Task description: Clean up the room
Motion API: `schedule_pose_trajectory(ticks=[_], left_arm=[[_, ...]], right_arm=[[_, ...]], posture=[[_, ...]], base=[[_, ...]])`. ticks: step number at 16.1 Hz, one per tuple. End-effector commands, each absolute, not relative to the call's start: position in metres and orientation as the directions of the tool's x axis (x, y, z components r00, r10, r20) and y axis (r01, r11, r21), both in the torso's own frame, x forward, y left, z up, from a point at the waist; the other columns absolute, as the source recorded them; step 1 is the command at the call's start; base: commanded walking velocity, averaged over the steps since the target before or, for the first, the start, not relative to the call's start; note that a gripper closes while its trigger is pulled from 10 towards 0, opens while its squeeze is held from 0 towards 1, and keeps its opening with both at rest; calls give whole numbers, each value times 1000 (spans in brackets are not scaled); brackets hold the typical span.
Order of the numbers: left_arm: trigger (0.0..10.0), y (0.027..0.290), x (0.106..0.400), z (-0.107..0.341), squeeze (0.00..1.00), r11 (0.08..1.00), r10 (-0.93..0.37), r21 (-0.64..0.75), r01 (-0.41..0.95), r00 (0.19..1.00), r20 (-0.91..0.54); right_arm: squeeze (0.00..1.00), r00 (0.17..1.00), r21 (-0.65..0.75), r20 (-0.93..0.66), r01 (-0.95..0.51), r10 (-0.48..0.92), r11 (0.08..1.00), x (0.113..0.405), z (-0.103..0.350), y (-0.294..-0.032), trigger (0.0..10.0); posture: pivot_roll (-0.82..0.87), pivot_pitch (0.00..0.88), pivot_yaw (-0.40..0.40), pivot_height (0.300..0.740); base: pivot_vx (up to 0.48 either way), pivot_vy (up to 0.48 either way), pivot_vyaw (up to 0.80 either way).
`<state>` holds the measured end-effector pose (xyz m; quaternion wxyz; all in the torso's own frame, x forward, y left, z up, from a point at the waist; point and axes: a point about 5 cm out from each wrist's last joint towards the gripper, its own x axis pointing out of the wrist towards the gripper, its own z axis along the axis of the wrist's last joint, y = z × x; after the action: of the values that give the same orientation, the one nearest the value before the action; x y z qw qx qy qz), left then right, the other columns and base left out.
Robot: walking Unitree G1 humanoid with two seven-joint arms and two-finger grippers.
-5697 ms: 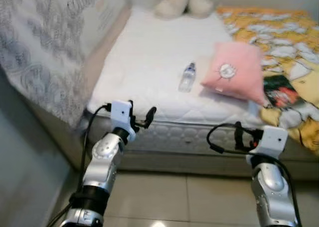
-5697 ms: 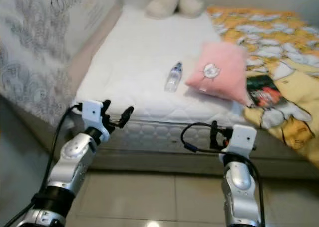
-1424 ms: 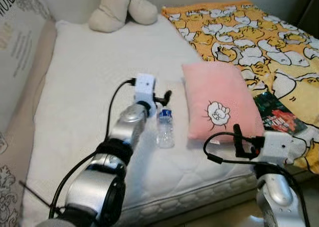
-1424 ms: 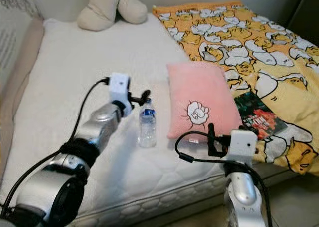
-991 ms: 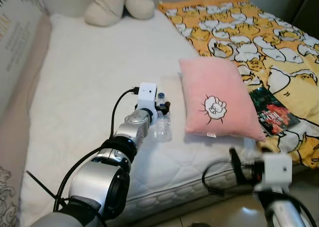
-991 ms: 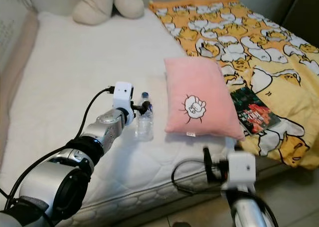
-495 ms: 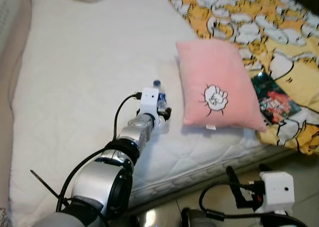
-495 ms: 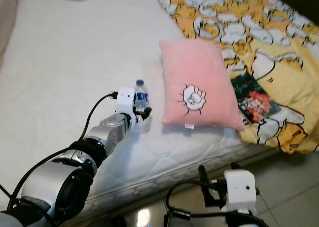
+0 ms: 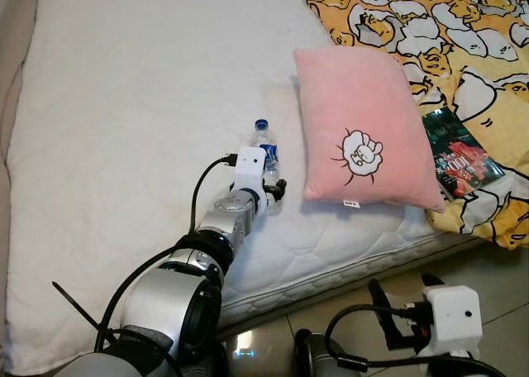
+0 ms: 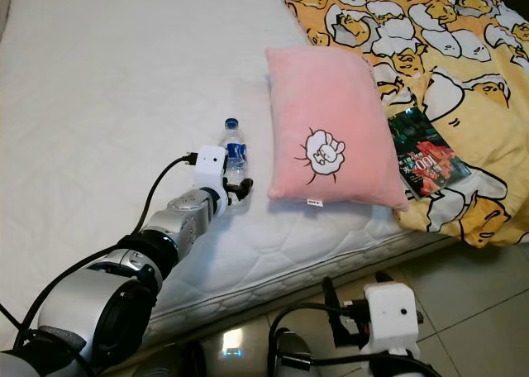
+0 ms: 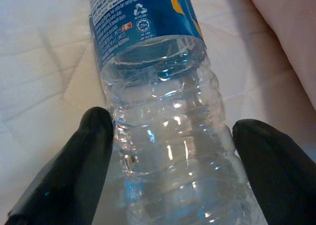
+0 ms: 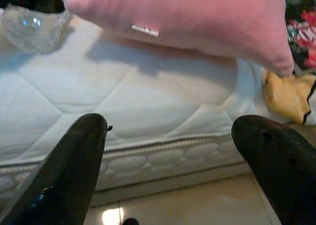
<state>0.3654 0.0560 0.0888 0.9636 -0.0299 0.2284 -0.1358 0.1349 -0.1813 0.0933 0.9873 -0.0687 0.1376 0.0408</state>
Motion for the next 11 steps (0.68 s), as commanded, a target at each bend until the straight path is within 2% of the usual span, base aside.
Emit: schedule_pose_trajectory(ticks=[1,8,10,11], left_arm=[[0,52,352,69,0,956,-294,-149,254,811,-505],[0,51,358,78,0,945,-327,-164,283,825,-461],[0,51,361,84,0,942,-335,-172,288,839,-429],[0,52,365,91,0,940,-340,-154,304,855,-391]], right_arm=[[0,955,-134,-293,-95,53,986,135,93,-186,10000],[0,959,-117,-279,-88,52,989,150,92,-187,10000],[0,964,-112,-262,-82,50,990,159,92,-188,10000],[0,967,-102,-250,-77,49,992,170,89,-189,10000]], posture=[[-349,241,-43,740],[-338,198,-39,740],[-323,164,-35,740],[-293,117,-27,740]], base=[[0,0,0],[0,0,0],[0,0,0],[0,0,0]])
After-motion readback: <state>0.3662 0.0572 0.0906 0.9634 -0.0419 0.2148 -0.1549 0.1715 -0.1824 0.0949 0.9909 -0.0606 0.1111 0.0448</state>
